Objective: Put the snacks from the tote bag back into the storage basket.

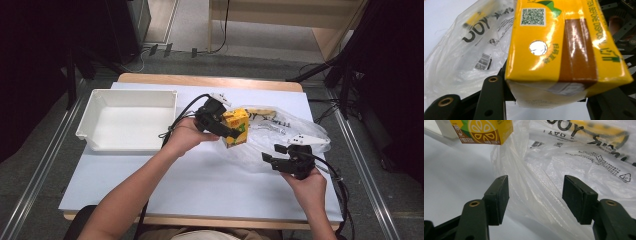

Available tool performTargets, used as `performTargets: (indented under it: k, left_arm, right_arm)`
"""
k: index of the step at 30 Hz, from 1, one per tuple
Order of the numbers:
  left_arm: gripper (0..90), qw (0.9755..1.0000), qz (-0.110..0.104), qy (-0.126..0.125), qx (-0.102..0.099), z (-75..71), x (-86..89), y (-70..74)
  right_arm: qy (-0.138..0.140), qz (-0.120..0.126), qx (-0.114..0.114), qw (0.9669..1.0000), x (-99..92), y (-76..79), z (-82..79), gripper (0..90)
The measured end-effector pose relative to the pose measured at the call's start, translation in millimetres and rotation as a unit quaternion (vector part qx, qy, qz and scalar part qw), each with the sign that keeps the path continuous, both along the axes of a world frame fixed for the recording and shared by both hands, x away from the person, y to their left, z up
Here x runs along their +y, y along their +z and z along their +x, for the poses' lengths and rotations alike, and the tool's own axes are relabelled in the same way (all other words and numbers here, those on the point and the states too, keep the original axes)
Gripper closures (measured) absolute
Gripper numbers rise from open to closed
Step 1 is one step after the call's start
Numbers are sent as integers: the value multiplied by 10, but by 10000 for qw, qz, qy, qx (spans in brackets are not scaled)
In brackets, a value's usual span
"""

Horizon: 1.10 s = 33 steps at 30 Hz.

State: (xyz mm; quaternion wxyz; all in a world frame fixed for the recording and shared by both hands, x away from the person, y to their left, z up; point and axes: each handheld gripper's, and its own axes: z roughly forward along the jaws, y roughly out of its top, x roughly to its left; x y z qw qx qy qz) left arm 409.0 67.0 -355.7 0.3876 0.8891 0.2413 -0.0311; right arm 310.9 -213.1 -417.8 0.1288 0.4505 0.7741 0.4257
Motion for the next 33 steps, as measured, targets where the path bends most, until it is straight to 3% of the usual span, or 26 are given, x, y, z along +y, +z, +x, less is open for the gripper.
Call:
performTargets:
  k: [4,21,33]
  left_arm:
    - [515,9999,-86,-8,107,21,89,32]
    - [515,9998,-136,48,114,48,300,87]
    - [514,9990,-274,295,175,83,520,168]
  right_arm:
    - [8,-100,-57,9999,-2,3,-33,392]
    - [180,-82,29,9998,26,-24,-15,392]
    - [272,-123,105,9995,61,-54,58,401]
